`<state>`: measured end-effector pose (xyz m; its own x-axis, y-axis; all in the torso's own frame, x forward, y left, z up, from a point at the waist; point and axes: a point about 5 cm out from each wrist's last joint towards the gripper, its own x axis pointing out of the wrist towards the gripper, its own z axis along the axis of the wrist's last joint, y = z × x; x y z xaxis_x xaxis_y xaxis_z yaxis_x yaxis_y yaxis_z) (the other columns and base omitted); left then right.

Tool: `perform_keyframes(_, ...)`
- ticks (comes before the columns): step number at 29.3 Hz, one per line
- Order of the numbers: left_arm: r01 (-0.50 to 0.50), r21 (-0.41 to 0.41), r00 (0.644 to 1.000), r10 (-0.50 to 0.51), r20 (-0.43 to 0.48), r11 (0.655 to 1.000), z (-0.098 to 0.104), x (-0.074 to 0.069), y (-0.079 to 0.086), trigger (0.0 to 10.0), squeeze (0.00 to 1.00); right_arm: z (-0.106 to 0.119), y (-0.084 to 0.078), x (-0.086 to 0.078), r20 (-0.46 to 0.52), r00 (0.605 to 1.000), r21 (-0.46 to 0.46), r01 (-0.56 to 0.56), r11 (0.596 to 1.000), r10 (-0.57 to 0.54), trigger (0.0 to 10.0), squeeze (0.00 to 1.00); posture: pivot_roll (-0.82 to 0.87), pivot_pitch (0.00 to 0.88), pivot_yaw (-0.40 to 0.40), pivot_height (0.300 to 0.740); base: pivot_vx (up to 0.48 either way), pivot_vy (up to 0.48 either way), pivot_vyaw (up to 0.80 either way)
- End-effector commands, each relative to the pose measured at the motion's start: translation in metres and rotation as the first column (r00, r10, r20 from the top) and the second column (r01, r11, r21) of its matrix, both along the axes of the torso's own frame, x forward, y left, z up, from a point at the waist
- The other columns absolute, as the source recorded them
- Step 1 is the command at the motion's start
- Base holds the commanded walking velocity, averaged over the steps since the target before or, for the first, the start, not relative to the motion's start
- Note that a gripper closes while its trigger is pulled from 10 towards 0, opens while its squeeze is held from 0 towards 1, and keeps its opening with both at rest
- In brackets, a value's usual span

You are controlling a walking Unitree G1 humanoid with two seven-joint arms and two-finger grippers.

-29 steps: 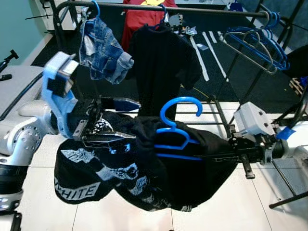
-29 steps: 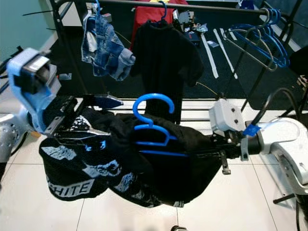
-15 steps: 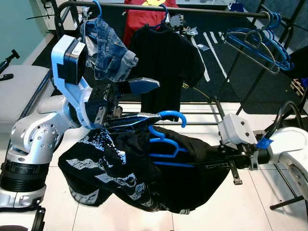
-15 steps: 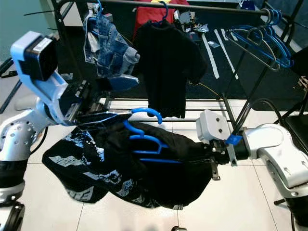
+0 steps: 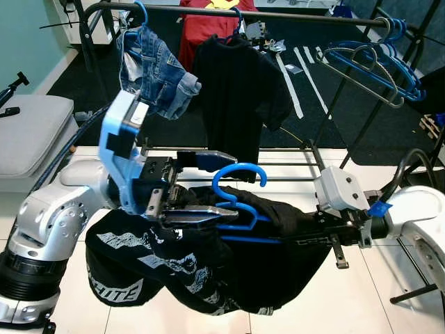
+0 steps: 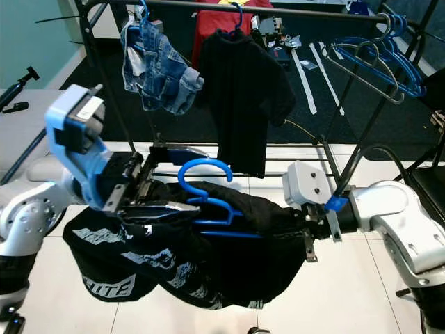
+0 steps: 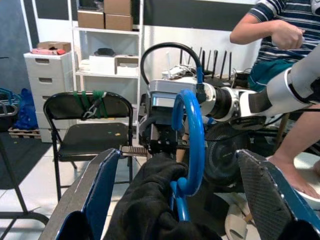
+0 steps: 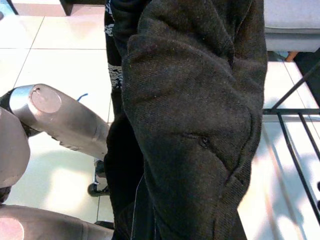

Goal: Hang hanger

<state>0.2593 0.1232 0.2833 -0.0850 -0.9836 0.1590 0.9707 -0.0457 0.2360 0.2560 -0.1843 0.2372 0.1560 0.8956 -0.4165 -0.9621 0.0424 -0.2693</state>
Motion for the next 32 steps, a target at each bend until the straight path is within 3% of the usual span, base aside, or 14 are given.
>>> perform_keyframes(1, 0.000, -0.004, 1.000, 0.000, 0.009, 1.000, -0.001, 0.000, -0.007, 10.0, 0.00, 0.001, 0.008, -0.003, 0.021, 0.999, 0.022, -0.042, 0.999, 0.041, 0.0, 0.00, -0.04, 0.168, -0.015, 0.740, 0.000, 0.000, 0.00)
perform_keyframes(19, -0.035, -0.085, 0.999, 0.036, 0.014, 0.996, 0.013, 0.003, -0.001, 10.0, 0.00, -0.003, 0.009, -0.004, 0.009, 0.999, 0.024, -0.032, 0.999, 0.032, 0.0, 0.00, -0.04, 0.169, -0.017, 0.740, 0.000, 0.000, 0.00)
perform_keyframes(20, -0.025, -0.088, 1.000, 0.026, 0.009, 0.996, 0.012, 0.002, -0.002, 8.5, 0.00, -0.003, 0.009, -0.004, 0.008, 0.999, 0.023, -0.033, 0.999, 0.032, 0.0, 0.00, -0.04, 0.168, -0.018, 0.740, 0.000, 0.000, 0.00)
perform_keyframes(21, -0.025, -0.088, 1.000, 0.026, 0.009, 0.996, 0.012, 0.002, -0.002, 8.5, 0.00, -0.003, 0.009, -0.004, 0.008, 0.999, 0.023, -0.033, 0.999, 0.032, 0.0, 0.00, -0.04, 0.168, -0.018, 0.740, 0.000, 0.000, 0.00)
perform_keyframes(22, -0.016, -0.087, 1.000, 0.017, 0.003, 0.996, 0.012, 0.001, -0.003, 7.3, 0.00, -0.004, 0.009, -0.005, 0.006, 0.999, 0.022, -0.034, 0.999, 0.034, 0.0, 0.00, -0.04, 0.168, -0.018, 0.740, 0.000, 0.000, 0.00)
perform_keyframes(23, -0.016, -0.087, 1.000, 0.017, 0.003, 0.996, 0.012, 0.001, -0.003, 7.3, 0.00, -0.004, 0.009, -0.005, 0.006, 0.999, 0.022, -0.034, 0.999, 0.034, 0.0, 0.00, -0.04, 0.168, -0.018, 0.740, 0.000, 0.000, 0.00)
perform_keyframes(24, -0.005, -0.082, 1.000, 0.005, -0.002, 0.997, 0.010, -0.001, -0.004, 2.4, 0.00, -0.004, 0.010, -0.005, 0.006, 0.999, 0.020, -0.036, 0.999, 0.036, 0.0, 0.00, -0.04, 0.168, -0.018, 0.740, 0.000, 0.000, 0.00)
perform_keyframes(25, 0.004, -0.077, 1.000, -0.004, -0.006, 0.997, 0.008, -0.002, -0.005, 0.0, 0.00, -0.004, 0.010, -0.005, 0.006, 0.999, 0.018, -0.038, 0.999, 0.038, 0.0, 0.00, -0.04, 0.167, -0.019, 0.740, 0.000, 0.000, 0.00)
perform_keyframes(32, 0.029, -0.071, 0.999, -0.030, -0.014, 0.997, 0.006, -0.005, -0.009, 0.0, 0.00, -0.004, 0.010, -0.003, 0.006, 0.999, 0.009, -0.035, 0.999, 0.035, 0.0, 0.00, -0.04, 0.165, -0.019, 0.740, 0.000, 0.000, 0.00)
